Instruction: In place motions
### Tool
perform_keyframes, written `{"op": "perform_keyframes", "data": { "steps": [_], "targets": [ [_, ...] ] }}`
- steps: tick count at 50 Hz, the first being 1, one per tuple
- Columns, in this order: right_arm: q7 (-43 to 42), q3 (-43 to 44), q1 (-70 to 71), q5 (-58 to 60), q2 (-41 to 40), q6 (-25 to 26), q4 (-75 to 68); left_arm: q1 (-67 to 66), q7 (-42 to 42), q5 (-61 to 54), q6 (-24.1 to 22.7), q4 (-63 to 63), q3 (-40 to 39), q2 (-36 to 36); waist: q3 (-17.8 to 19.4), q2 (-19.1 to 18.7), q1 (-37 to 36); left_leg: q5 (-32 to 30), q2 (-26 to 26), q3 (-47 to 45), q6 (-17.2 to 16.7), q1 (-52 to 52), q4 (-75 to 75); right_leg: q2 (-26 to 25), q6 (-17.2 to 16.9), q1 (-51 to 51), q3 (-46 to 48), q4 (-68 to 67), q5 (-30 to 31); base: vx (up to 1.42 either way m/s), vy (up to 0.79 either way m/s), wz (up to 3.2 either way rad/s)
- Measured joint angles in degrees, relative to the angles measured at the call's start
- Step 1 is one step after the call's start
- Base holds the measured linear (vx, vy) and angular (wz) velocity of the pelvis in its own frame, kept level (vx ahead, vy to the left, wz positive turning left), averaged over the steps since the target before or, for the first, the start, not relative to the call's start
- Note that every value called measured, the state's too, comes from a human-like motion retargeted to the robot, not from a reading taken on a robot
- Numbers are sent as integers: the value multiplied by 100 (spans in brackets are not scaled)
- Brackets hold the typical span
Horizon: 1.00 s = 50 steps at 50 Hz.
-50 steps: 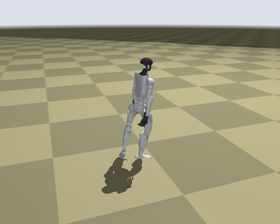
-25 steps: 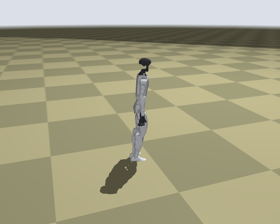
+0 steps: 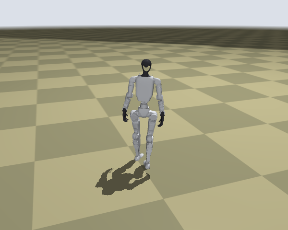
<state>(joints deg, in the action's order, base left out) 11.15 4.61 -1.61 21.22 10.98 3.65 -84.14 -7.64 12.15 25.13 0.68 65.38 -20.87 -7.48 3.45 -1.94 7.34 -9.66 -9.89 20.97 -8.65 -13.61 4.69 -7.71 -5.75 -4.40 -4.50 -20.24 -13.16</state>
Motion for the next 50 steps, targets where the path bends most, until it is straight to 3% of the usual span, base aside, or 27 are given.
{"op": "perform_keyframes", "data": {
  "steps": [3, 7, 10, 12, 15, 18, 20, 22, 23, 25, 31, 35, 37, 40, 45, 50],
  "targets": [
    [-90, 199, -128, -253, 185, 39, -83, 189, 9, -15, -3, -46, 81, -63, -61, 183, -433, 115, -315, -130, 94, -251, -100, 751, 442, 312, 2130, 570, -155, 44, -13, 329],
    [-130, 552, -235, -394, 415, 201, -243, 395, -90, -33, -51, 8, 346, -57, 17, 403, -933, 740, -368, -1307, 875, -555, -246, 1029, 197, 588, 3294, 873, -362, 28, -11, 340],
    [-367, 693, -270, -284, 456, 276, -199, 394, -280, -196, -38, 186, 433, 44, 3, 538, -746, 1617, 114, -3787, 1462, -525, -240, 1163, 23, 769, 4330, 1139, -381, 32, -20, 384],
    [-571, 682, -264, -250, 420, 226, -105, 322, -303, -319, -29, 364, 386, 61, -156, 601, -484, 2038, 476, -5599, 1508, -378, -86, 1197, -114, 815, 4946, 1285, -397, 31, -23, 343],
    [-645, 588, -272, -346, 310, 120, 22, 119, -279, -246, 41, 645, 157, 97, -481, 696, -37, 2158, 762, -7164, 1565, -228, 349, 1256, -366, 808, 5695, 1387, -423, 40, -23, 303],
    [-474, 523, -187, -520, 135, 110, 94, -58, -445, -180, 68, 1010, -141, 145, -710, 809, 112, 1746, 822, -7170, 1738, -178, 747, 1376, -571, 786, 6196, 1335, -400, 33, -23, 212],
    [-345, 534, -125, -619, 5, 118, 156, -150, -593, -239, 109, 1346, -305, 201, -731, 791, -54, 1577, 832, -6981, 1070, 58, 566, 1268, -625, 872, 6405, 1311, -391, 28, -20, 123],
    [-216, 531, -73, -689, -93, 115, 263, -179, -704, -348, 171, 1783, -483, 278, -758, 878, -264, 1459, 562, -6874, 1299, 79, 306, 1339, -677, 979, 6541, 1307, -299, 30, -21, 86],
    [-152, 534, -47, -703, -157, 112, 351, -157, -739, -419, 197, 2034, -562, 293, -763, 891, -322, 1431, 410, -6306, 1309, -53, 284, 1349, -710, 1016, 6602, 1300, -247, 26, -26, 135],
    [-84, 527, -4, -709, -286, 43, 540, -152, -784, -604, 262, 2404, -686, 326, -763, 819, -148, 1441, 370, -6372, 1235, 194, 199, 1235, -815, 1134, 6986, 1320, -174, 21, -28, 165],
    [396, 41, 168, 2, -458, -260, 979, -355, -773, -967, 191, 2624, -1355, 426, -707, 941, -661, 1530, 351, -6199, 1166, 315, 114, 1341, -772, 1422, 6888, 972, 467, 30, -27, -2],
    [254, -255, 206, 645, -394, -350, 1183, -367, -742, -1108, 182, 2595, -1397, 445, -607, 340, -399, 1632, 981, -5818, 1131, 456, 186, 1596, -102, 1165, 6299, -789, 1288, 22, -29, 63],
    [74, -358, 186, 769, -334, -327, 1232, -303, -679, -1089, 215, 2523, -1267, 419, -585, 89, -43, 1640, 1171, -5429, 1155, 373, 273, 1773, -302, 557, 5412, -1917, 1129, 15, -35, 142],
    [-250, -355, 177, 673, -317, -249, 1125, -135, -553, -938, 292, 2254, -974, 348, -580, -108, 315, 1594, 1289, -5062, 1212, 204, 326, 1129, -749, -412, 3743, -2420, 780, 0, -33, 115],
    [-262, -57, 195, 22, -358, -84, 474, 225, -334, -579, 310, 1544, -450, 123, -537, -179, 596, 1462, 1318, -4573, 1215, 126, 247, 761, -339, -1084, 2798, -1836, 275, 0, -29, 106],
    [-78, 143, 63, -390, -314, 171, -193, 448, -228, -448, 155, 1004, -131, 83, -517, 136, 651, 1351, 890, -4168, 1210, 472, -28, 539, 146, -1101, 1504, -21, -91, 10, -25, 97]
  ]
}}
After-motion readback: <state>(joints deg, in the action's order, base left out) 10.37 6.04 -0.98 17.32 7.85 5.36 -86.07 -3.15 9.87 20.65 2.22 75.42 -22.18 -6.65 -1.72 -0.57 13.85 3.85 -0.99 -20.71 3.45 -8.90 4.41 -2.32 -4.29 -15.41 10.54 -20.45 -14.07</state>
